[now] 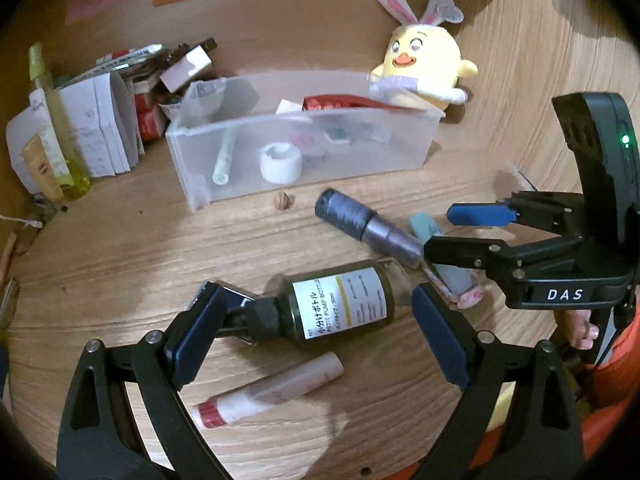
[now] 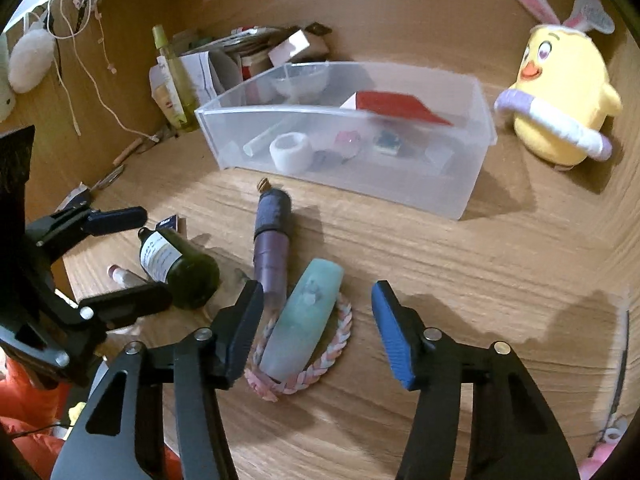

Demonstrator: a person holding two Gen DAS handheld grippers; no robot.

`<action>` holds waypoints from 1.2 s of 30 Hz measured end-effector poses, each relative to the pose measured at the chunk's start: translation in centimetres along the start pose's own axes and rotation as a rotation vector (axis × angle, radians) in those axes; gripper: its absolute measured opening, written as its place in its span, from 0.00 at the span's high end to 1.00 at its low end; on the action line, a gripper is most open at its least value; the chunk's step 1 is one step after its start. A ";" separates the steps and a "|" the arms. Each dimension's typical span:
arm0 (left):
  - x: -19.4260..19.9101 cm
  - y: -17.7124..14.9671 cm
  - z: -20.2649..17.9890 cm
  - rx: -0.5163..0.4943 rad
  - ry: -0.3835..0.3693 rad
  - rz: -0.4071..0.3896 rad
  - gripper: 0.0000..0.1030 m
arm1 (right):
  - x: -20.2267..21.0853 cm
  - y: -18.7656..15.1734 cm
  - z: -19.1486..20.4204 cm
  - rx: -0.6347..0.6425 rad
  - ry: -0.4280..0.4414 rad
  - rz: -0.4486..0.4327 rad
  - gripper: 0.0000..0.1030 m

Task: Organize objects
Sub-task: 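Grasp the dark green bottle with the left tool while the right tool grasps the mint-green case, then carry the bottle and case into the bin and open both tools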

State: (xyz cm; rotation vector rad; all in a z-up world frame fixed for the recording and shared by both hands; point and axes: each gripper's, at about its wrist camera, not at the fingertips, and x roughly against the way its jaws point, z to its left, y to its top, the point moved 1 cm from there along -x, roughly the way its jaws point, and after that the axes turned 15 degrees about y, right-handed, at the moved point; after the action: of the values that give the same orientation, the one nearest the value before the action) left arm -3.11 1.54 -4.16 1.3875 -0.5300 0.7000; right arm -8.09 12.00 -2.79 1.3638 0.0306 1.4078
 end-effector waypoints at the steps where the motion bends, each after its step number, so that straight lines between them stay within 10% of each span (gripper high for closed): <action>1: -0.2 -0.1 0.0 0.001 0.002 0.004 0.09 | -0.2 0.0 0.0 -0.002 0.001 0.007 0.54; 7: -1.6 -0.4 0.7 0.036 -0.017 0.035 0.09 | -1.0 0.1 0.1 0.006 0.006 0.039 0.65; 17: -1.9 -0.1 1.3 0.069 -0.041 0.022 0.54 | -1.0 0.2 0.4 0.010 0.011 0.025 0.80; 36: 0.8 2.8 2.4 0.143 -0.063 -0.100 0.60 | 3.5 2.5 0.8 0.009 0.001 -0.146 0.84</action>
State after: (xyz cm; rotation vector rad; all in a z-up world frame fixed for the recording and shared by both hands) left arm -4.41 -0.60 -1.36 1.5629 -0.4634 0.6241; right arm -8.18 12.89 1.50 1.3414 0.1350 1.2875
